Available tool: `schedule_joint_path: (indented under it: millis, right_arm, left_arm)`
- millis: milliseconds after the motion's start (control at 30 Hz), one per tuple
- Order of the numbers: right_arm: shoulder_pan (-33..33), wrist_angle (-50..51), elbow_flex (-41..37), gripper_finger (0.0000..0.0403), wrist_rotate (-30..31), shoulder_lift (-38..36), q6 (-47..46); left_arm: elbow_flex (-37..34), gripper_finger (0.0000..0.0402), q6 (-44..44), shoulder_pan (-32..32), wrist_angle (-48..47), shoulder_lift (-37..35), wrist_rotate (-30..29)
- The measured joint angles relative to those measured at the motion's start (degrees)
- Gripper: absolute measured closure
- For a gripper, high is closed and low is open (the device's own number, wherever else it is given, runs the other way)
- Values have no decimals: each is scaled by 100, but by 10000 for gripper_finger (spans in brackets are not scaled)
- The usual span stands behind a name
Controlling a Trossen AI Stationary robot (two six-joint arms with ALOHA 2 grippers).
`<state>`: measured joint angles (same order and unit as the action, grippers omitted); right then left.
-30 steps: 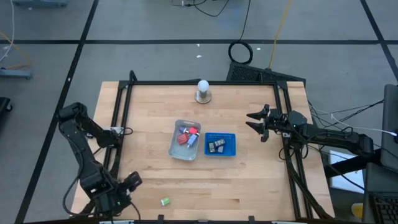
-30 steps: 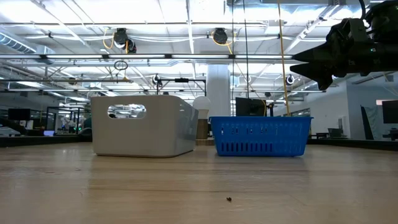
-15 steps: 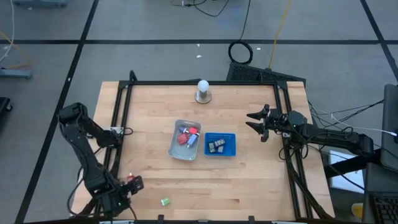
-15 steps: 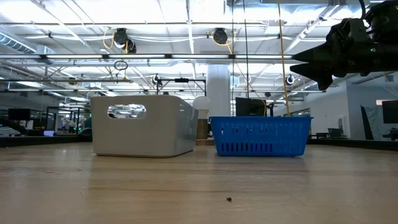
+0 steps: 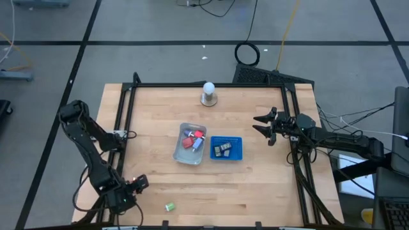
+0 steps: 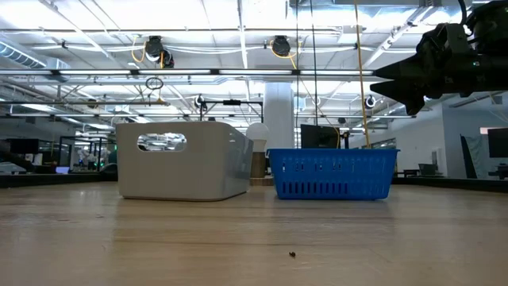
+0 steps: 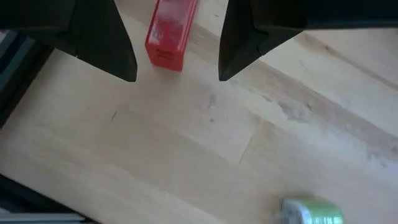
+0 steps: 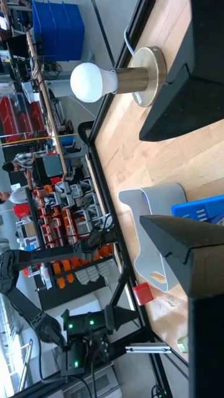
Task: Pick & Place Office items
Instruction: Put the red charger adapter into the gray bin
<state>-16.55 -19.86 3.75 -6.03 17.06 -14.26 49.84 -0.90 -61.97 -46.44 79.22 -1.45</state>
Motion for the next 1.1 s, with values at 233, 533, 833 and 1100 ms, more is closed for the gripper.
schedule_joint_path:
  millis: [233,533,833,1100]
  right_arm:
    - [-1,-1,0,206,1,0,0]
    - [0,-1,0,206,1,0,0]
    - [-1,-2,0,206,1,0,0]
    - [-1,-2,0,206,1,-2,0]
  left_arm:
    - [0,174,312,188,0,9,83]
    - [0,174,1029,319,15,9,61]
    - [0,174,1333,382,37,9,144]
    - [0,174,1344,387,46,9,142]
